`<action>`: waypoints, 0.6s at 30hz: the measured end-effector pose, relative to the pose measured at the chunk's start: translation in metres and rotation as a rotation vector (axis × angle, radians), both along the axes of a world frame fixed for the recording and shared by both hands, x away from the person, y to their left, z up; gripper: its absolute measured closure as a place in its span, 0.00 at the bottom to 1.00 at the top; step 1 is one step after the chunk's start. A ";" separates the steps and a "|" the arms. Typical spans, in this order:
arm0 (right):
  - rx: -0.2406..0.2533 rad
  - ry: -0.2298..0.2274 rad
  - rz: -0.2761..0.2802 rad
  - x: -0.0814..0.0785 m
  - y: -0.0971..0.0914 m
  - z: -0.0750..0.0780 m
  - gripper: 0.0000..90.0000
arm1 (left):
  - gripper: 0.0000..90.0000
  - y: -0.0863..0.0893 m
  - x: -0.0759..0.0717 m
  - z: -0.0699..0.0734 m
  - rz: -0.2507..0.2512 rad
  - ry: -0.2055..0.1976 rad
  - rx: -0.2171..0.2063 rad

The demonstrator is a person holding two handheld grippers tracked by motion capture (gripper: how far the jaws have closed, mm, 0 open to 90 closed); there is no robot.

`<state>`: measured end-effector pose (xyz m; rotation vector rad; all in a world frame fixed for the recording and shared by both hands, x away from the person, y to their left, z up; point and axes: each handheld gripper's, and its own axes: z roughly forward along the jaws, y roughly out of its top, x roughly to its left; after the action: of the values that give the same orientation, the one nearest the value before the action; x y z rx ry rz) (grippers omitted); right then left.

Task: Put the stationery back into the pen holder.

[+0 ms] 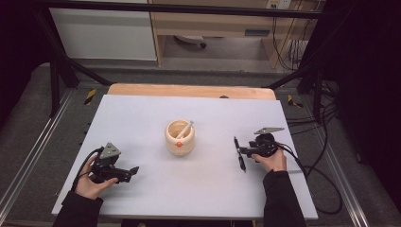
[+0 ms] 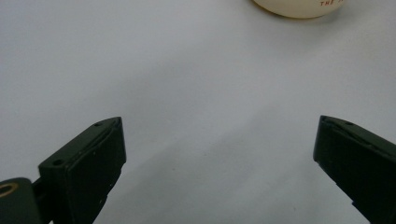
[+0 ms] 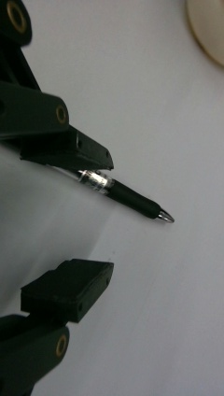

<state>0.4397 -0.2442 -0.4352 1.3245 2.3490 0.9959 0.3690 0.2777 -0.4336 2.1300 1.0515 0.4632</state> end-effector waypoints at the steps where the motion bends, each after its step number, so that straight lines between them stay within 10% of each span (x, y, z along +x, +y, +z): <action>1: -0.010 -0.003 0.008 -0.001 0.003 0.003 0.44 | 0.03 0.000 0.000 0.000 0.001 0.000 0.001; 8: -0.036 0.023 -0.004 -0.002 0.024 0.020 0.36 | 0.03 0.000 -0.001 0.001 0.003 -0.002 -0.005; 18: -0.116 0.091 -0.019 0.004 0.036 0.008 0.59 | 0.03 0.001 -0.001 0.001 0.002 -0.003 -0.004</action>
<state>0.4436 -0.2082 -0.4276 1.3722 2.4148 0.7970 0.3684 0.2788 -0.4326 2.1244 1.0522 0.4657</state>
